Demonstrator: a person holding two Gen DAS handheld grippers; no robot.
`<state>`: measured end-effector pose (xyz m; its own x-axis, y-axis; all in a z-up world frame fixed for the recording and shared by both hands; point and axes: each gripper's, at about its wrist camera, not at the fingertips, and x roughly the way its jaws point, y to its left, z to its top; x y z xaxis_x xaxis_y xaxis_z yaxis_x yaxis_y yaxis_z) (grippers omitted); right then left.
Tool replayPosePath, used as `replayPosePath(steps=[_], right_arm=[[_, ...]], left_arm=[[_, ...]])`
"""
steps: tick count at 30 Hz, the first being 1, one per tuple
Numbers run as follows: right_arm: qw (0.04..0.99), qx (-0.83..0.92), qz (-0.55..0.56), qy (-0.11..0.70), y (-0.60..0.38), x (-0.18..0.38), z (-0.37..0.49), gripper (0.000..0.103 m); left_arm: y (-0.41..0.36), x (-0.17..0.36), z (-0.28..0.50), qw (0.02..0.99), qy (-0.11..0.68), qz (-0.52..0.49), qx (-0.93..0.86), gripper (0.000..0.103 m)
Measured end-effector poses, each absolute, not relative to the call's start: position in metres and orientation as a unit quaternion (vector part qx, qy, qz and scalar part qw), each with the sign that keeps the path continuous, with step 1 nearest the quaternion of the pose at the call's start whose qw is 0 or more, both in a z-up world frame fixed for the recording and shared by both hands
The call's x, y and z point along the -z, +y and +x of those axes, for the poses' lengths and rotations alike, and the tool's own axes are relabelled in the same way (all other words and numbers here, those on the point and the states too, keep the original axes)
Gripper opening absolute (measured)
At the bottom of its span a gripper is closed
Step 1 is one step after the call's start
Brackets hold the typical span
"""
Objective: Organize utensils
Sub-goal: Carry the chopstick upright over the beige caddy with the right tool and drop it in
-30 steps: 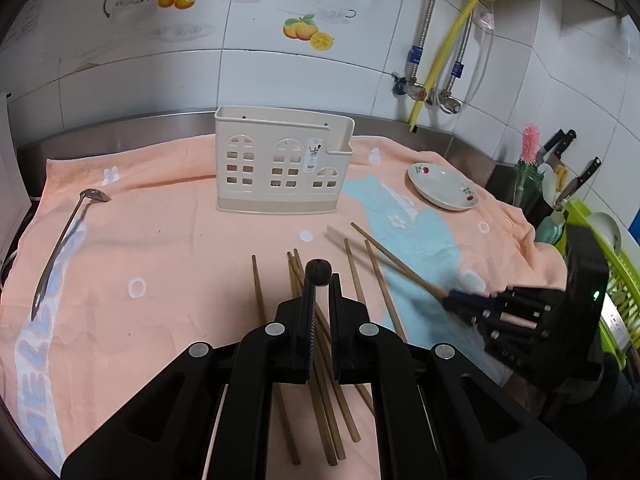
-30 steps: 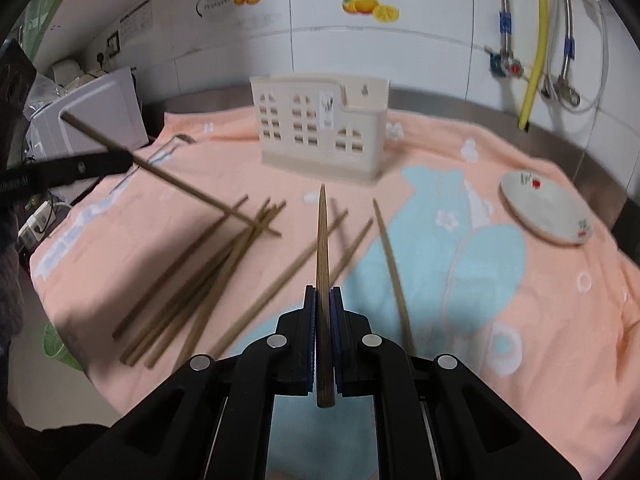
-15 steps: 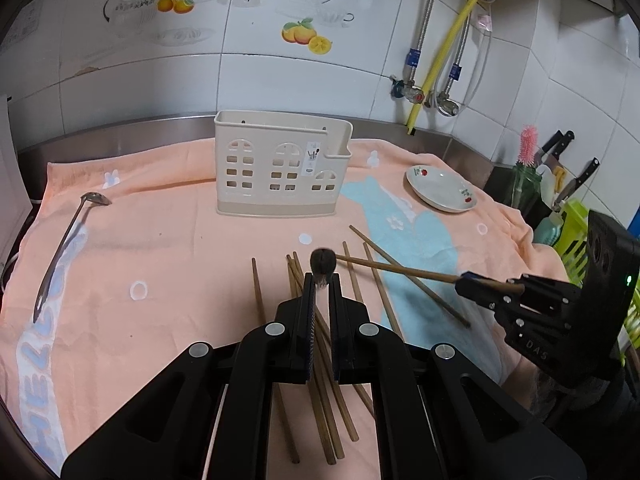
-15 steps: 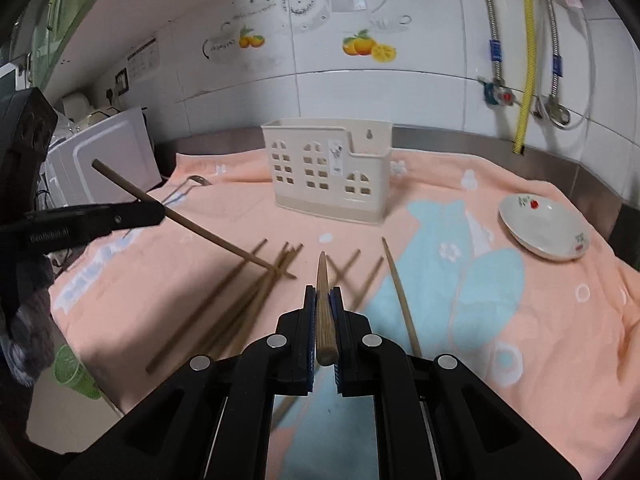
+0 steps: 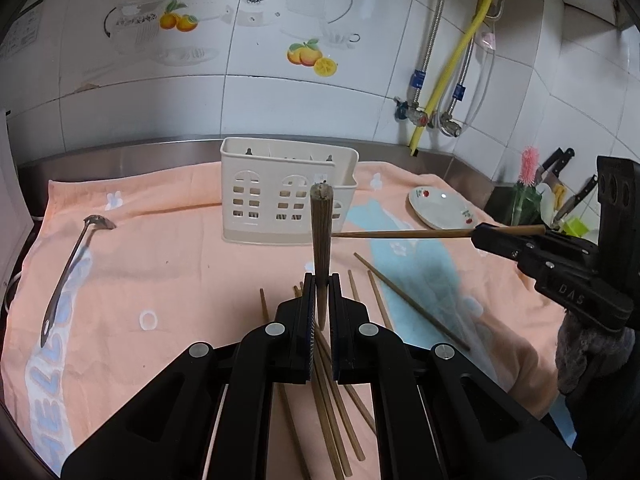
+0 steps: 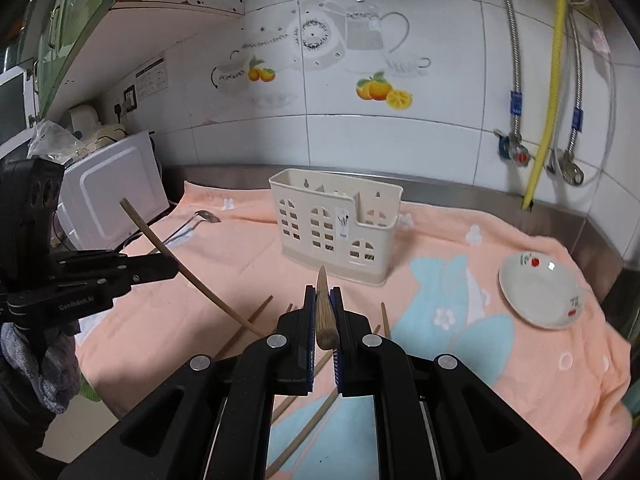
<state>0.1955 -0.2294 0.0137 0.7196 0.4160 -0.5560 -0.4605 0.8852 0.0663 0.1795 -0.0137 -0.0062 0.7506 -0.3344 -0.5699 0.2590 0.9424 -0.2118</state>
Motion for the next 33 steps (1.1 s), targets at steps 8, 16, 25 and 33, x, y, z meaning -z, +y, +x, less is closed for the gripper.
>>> replayPosePath(steps=[8,16,25,33], right_arm=[[0.923,-0.25,-0.048,0.289,-0.224,-0.038,0.212,0.007],[0.922,-0.255,-0.054,0.286,-0.234,-0.076,0.225,0.007],[0.929,-0.228,-0.064,0.285,-0.249,-0.108,0.249,0.007],[0.921,-0.216,-0.078,0.315,-0.242,-0.096,0.28,0.007]], left_arm=[[-0.008,-0.012,0.191,0.94,0.299,-0.054,0.155,0.005],[0.0,-0.049,0.203,0.95,0.266,-0.045,0.154,0.005],[0.008,-0.115,0.217,0.97,0.199,-0.025,0.138,0.005],[0.005,-0.142,0.259,0.98,0.166,-0.012,0.113,0.005]])
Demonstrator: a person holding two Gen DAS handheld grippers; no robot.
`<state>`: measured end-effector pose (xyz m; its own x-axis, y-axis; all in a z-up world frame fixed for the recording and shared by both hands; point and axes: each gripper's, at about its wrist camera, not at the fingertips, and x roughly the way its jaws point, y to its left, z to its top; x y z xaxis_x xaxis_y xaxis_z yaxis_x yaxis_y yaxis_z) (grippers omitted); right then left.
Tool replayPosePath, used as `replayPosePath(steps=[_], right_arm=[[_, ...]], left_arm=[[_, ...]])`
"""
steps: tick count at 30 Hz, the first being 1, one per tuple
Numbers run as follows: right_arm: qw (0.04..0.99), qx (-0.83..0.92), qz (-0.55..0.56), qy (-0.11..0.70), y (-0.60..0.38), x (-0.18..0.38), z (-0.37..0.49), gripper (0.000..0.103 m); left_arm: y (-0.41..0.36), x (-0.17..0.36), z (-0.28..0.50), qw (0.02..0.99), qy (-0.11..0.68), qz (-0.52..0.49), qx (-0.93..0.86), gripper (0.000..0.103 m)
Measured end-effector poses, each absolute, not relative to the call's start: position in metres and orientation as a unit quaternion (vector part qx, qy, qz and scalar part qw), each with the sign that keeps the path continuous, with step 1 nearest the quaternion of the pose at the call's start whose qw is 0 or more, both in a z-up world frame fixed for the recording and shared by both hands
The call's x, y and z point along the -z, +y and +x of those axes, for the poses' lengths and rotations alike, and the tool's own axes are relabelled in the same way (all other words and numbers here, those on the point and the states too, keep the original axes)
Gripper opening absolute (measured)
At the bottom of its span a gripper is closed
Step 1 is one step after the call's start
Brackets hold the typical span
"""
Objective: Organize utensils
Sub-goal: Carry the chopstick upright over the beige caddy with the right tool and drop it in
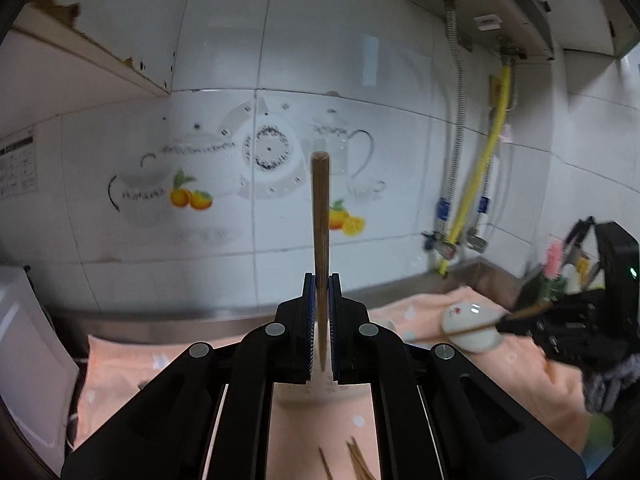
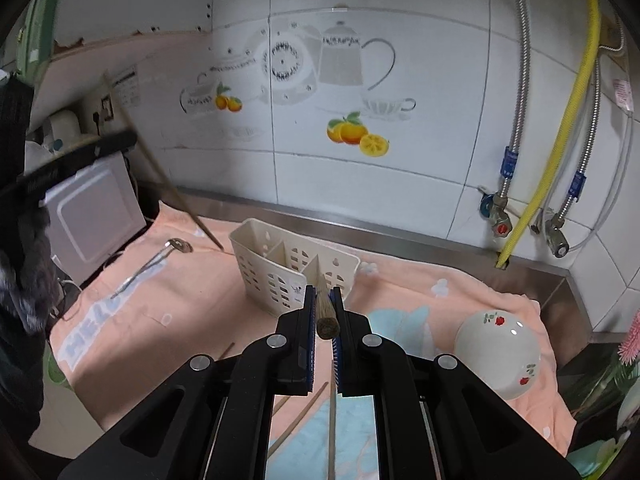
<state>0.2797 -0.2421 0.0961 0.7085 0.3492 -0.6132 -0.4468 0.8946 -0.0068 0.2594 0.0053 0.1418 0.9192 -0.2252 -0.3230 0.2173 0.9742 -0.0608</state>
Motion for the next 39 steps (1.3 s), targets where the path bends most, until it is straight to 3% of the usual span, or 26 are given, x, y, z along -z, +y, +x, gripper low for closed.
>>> replayPosePath(steps=[16,33,39], right_arm=[[0.906,-0.208,-0.087,0.358,-0.225,-0.06,0.327,0.007],[0.896,-0.204,-0.078,0.387,-0.222,-0.038,0.353,0.007],[0.898,-0.206,-0.065,0.384,-0.221,-0.034,0.359,0.008]], left_arm=[[0.02,-0.101,0.351,0.971,0.209,-0.061,0.104,0.005],[0.033,-0.055,0.379,0.956,0.27,-0.07,0.088,0.007],[0.034,-0.056,0.374,0.957,0.268,-0.073,0.087,0.029]])
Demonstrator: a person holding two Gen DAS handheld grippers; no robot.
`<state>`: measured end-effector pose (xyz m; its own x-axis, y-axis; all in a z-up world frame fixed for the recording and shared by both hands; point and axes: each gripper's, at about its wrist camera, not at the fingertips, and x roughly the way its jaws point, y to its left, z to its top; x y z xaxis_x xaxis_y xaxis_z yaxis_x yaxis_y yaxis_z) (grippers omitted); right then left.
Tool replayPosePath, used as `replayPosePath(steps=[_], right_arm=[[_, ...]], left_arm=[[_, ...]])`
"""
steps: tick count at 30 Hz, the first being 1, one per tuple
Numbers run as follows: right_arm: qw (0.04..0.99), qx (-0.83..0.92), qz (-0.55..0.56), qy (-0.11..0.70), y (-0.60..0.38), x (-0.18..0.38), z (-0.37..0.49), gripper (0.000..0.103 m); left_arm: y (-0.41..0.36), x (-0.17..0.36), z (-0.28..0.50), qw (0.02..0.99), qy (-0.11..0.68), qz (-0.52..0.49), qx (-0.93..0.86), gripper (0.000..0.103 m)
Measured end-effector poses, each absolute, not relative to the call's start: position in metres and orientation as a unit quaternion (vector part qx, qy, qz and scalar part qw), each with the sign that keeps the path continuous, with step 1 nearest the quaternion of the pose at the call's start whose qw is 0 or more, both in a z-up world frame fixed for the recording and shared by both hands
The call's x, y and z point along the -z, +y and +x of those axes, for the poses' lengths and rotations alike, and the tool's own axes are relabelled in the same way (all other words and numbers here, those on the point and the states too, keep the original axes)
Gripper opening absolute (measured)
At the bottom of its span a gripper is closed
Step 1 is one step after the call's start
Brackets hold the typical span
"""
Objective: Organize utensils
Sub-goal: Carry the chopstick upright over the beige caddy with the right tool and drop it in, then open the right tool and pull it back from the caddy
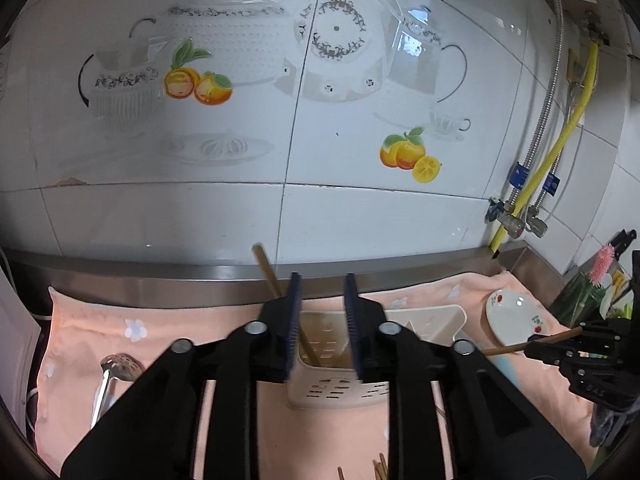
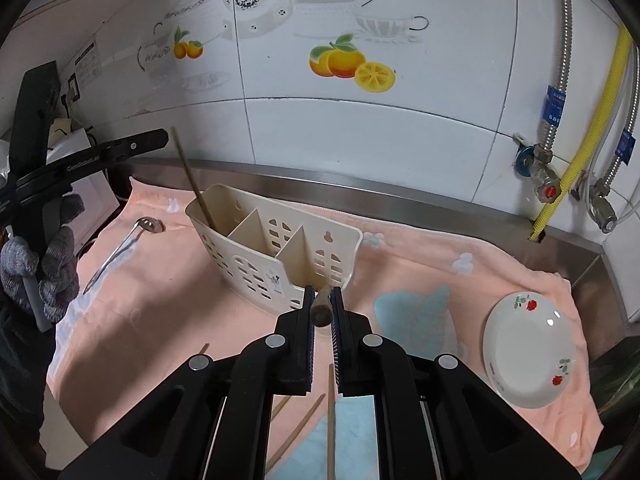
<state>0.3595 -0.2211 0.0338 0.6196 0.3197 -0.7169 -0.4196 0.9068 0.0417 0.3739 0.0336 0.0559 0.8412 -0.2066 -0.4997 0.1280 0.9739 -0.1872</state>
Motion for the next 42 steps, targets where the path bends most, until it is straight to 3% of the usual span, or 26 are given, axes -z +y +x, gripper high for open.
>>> replayPosePath(steps=[3,8,10,14,19,27,42], right_arm=[[0.899,-0.207,-0.061,0.381,-0.22,-0.034,0.361,0.011],[0.904,-0.205,-0.056,0.371,-0.223,-0.039,0.355,0.025],[0.908,-0.203,-0.051,0.362,-0.227,-0.043,0.35,0.031],[0.92,-0.199,-0.053,0.333,-0.233,-0.057,0.325,0.043],[0.934,-0.196,-0.054,0.295,-0.241,-0.069,0.285,0.049],[0.936,-0.203,-0.055,0.281,-0.249,-0.043,0.224,0.051],[0.921,-0.172,-0.028,0.348,-0.28,0.064,0.182,0.05]], left_arm=[[0.035,-0.057,0.368,0.958,0.265,-0.072,0.084,0.04],[0.04,-0.061,0.353,0.959,0.261,-0.072,0.082,0.042],[0.042,-0.061,0.344,0.96,0.259,-0.072,0.078,0.052],[0.045,-0.059,0.324,0.961,0.259,-0.068,0.074,0.052],[0.047,-0.054,0.292,0.96,0.265,-0.069,0.067,0.061],[0.047,-0.034,0.239,0.957,0.275,-0.07,0.065,0.073],[0.035,0.022,0.172,0.947,0.309,-0.066,0.054,0.08]])
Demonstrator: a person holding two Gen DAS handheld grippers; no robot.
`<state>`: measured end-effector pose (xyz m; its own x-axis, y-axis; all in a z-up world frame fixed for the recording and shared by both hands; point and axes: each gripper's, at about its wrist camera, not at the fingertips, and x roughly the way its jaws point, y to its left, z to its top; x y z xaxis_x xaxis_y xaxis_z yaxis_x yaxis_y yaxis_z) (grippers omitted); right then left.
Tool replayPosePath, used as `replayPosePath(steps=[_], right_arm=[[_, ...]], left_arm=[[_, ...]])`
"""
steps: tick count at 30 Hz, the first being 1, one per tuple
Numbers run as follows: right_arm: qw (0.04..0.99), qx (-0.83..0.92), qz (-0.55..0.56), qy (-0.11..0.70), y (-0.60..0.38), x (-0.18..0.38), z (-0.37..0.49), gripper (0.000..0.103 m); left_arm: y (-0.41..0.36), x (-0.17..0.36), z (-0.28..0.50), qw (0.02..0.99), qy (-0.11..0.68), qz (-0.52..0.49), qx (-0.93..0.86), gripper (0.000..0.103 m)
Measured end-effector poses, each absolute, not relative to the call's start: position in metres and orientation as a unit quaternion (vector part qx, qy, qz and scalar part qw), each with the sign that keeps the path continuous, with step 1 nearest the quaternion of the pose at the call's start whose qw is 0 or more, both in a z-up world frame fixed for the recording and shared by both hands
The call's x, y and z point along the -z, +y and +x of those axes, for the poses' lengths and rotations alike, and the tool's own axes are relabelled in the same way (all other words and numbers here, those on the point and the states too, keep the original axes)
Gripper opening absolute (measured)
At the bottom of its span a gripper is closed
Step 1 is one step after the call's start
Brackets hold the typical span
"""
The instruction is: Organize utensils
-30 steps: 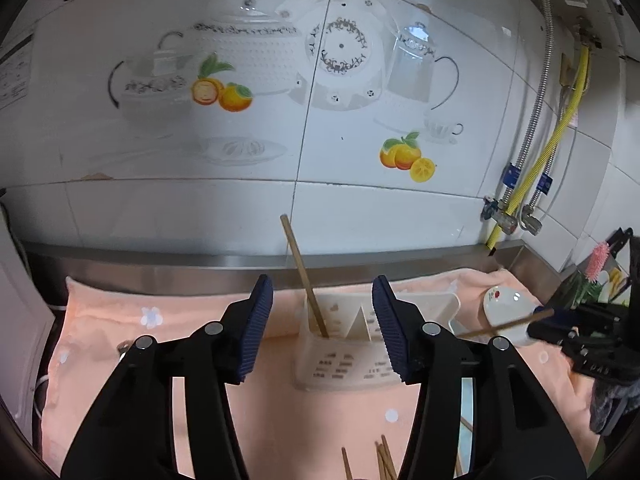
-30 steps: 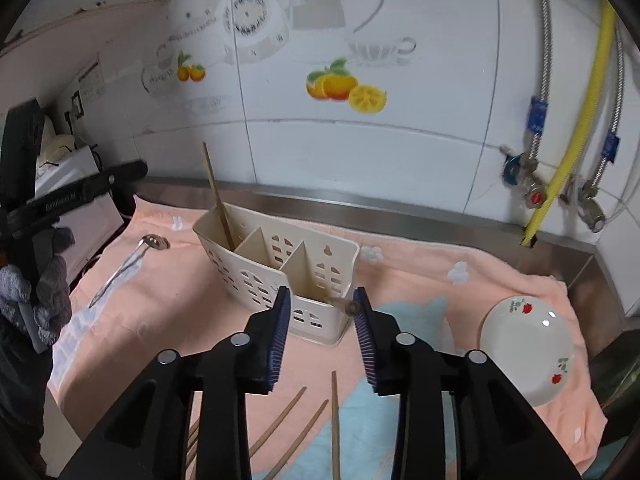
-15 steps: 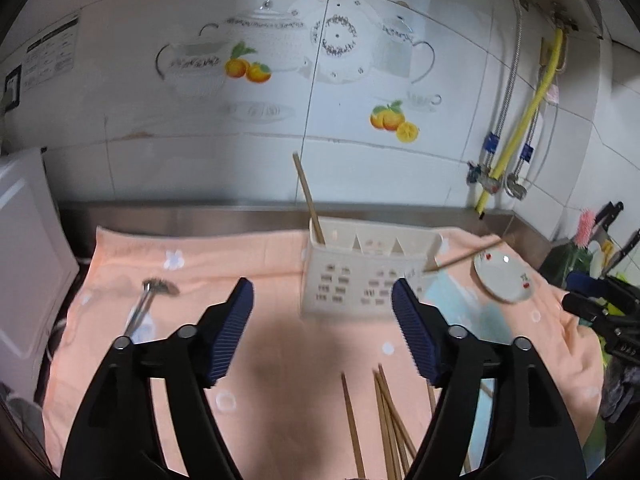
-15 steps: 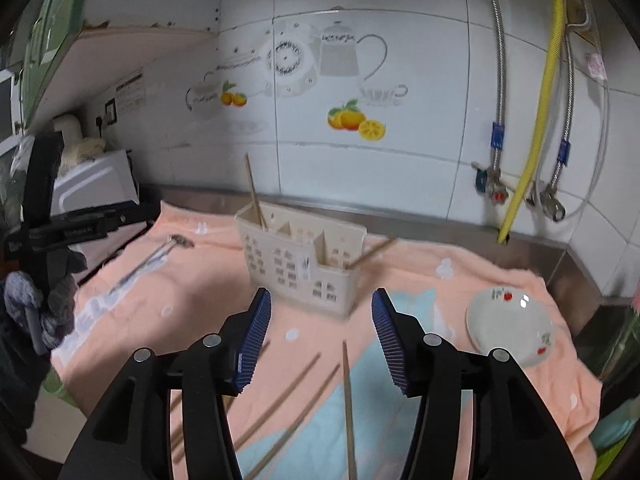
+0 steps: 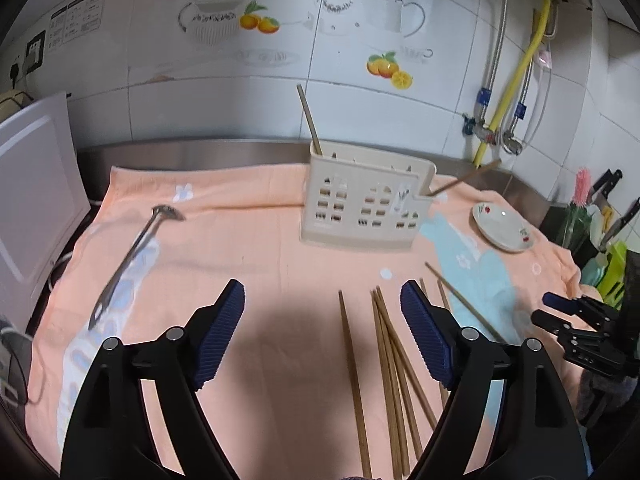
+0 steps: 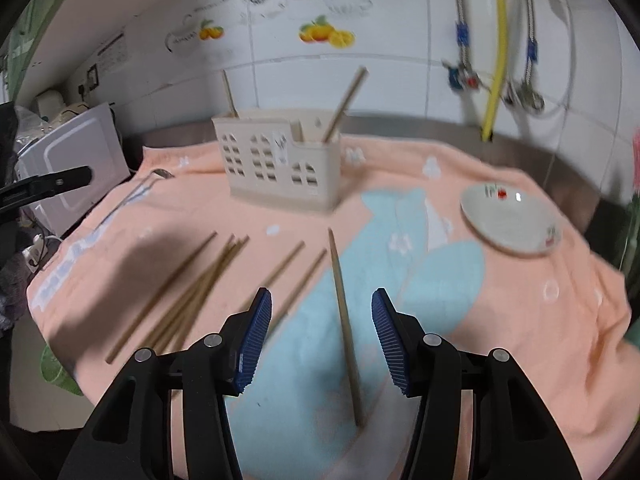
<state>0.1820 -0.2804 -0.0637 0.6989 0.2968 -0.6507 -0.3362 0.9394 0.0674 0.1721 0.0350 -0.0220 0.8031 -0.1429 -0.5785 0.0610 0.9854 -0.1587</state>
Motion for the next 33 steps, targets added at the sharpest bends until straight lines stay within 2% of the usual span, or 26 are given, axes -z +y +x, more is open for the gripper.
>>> replayPosePath(steps=[4,10,23,31,33], right_arm=[[0.914,-0.17,-0.023,0.367,-0.282,0.085,0.184,0.043],[0.907,-0.167,-0.017,0.387,-0.286,0.109,0.191,0.04],[0.895,-0.163,-0.023,0.415,-0.289,0.135,0.201,0.024],[0.893,-0.154,-0.021,0.423,-0.294,0.143,0.203,0.019],[0.893,-0.154,-0.018,0.423,-0.294,0.143,0.202,0.018]], left_arm=[[0.029,0.034,0.163,0.944,0.319,-0.064,0.058,0.081],[0.027,0.052,0.154,0.937,0.338,-0.072,0.059,0.081],[0.019,0.095,0.144,0.917,0.386,-0.078,0.068,0.081],[0.009,0.116,0.143,0.907,0.406,-0.076,0.081,0.079],[0.006,0.12,0.145,0.906,0.409,-0.073,0.082,0.074]])
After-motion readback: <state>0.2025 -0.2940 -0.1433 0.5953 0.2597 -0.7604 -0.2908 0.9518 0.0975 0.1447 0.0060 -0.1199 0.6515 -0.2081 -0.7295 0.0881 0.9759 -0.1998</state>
